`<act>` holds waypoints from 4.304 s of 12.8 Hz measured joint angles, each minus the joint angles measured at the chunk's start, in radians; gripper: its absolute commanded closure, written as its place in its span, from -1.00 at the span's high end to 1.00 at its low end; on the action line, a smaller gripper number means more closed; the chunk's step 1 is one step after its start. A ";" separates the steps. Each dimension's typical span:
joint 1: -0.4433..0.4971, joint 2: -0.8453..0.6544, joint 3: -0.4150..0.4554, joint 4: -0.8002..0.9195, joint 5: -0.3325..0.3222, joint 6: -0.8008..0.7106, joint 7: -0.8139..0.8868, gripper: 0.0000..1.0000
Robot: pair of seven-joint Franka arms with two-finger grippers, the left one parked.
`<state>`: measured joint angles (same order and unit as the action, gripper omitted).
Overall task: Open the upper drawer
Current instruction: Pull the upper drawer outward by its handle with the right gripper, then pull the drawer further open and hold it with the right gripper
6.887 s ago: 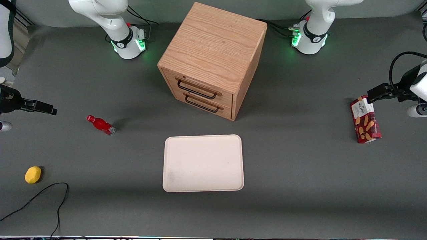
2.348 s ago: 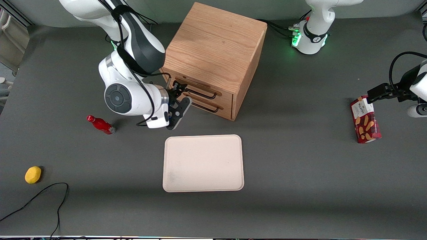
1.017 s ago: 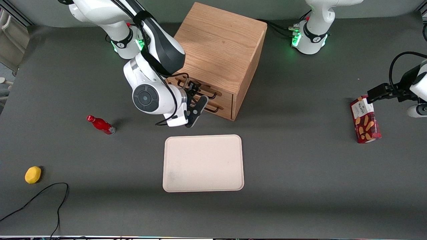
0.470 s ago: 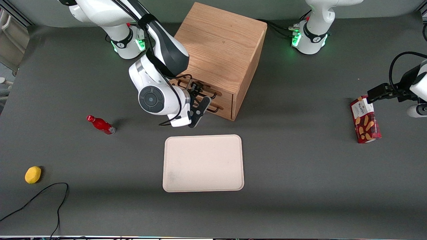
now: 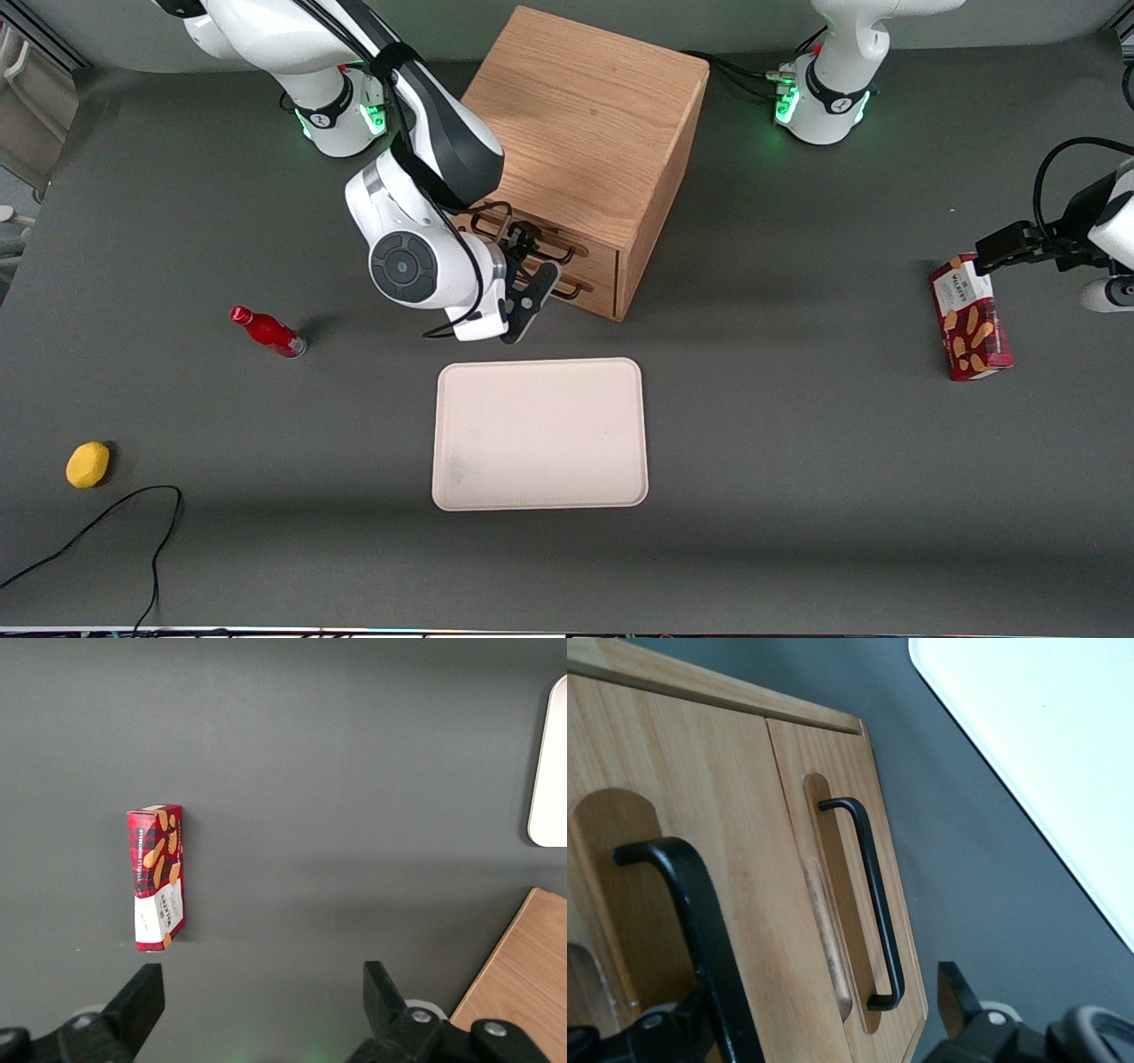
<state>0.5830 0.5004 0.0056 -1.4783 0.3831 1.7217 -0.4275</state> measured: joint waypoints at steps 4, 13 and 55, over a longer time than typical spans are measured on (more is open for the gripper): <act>-0.001 0.001 -0.003 0.000 -0.016 0.011 -0.002 1.00; -0.059 0.021 -0.027 0.014 -0.035 0.044 -0.038 1.00; -0.262 0.230 -0.027 0.359 -0.041 0.101 -0.122 1.00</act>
<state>0.3214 0.7307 -0.0217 -1.1196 0.3418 1.8228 -0.5496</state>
